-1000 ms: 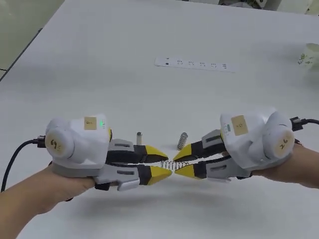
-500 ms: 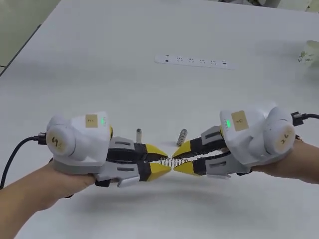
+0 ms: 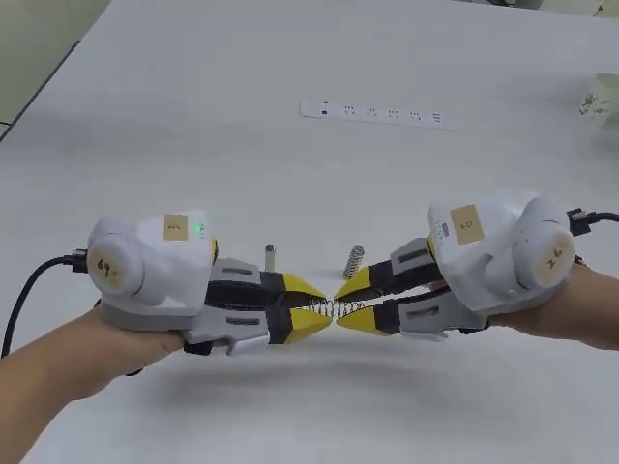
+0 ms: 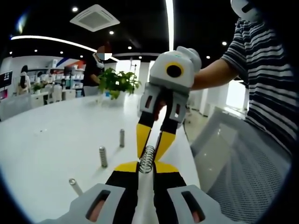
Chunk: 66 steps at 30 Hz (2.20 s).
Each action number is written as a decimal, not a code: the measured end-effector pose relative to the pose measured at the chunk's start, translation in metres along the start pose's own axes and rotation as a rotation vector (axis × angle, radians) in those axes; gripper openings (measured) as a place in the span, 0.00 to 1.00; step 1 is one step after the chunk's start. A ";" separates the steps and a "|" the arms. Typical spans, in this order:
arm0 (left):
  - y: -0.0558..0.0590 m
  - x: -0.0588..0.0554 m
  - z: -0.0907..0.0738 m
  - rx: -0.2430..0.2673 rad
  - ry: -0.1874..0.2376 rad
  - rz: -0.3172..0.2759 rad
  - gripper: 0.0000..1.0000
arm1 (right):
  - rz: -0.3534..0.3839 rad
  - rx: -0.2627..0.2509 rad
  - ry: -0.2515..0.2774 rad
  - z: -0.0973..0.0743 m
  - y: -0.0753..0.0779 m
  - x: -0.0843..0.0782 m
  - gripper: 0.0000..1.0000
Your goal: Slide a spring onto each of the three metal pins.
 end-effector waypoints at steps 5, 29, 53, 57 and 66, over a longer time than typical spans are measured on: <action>0.002 0.000 -0.001 -0.012 -0.004 -0.002 0.03 | 0.015 0.004 0.000 0.001 -0.002 0.000 0.08; 0.004 0.003 -0.002 -0.034 -0.013 -0.010 0.02 | 0.071 -0.005 0.006 0.000 -0.003 0.000 0.09; 0.007 0.002 -0.005 -0.049 -0.033 -0.008 0.02 | 0.088 0.002 -0.028 -0.002 -0.005 -0.013 0.11; 0.007 0.002 -0.005 -0.051 -0.033 -0.007 0.02 | 0.079 0.004 -0.034 -0.002 -0.006 -0.013 0.10; 0.007 0.000 -0.006 -0.052 -0.038 -0.015 0.02 | 0.039 0.002 -0.053 -0.001 -0.008 -0.012 0.07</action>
Point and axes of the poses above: the centre of the closed fingertips' face, and the gripper's own axes: z roughly forward along the fingers, y roughly to its right, x roughly out of its top, the point moved 4 cm from there along -z, roughly backward along the fingers
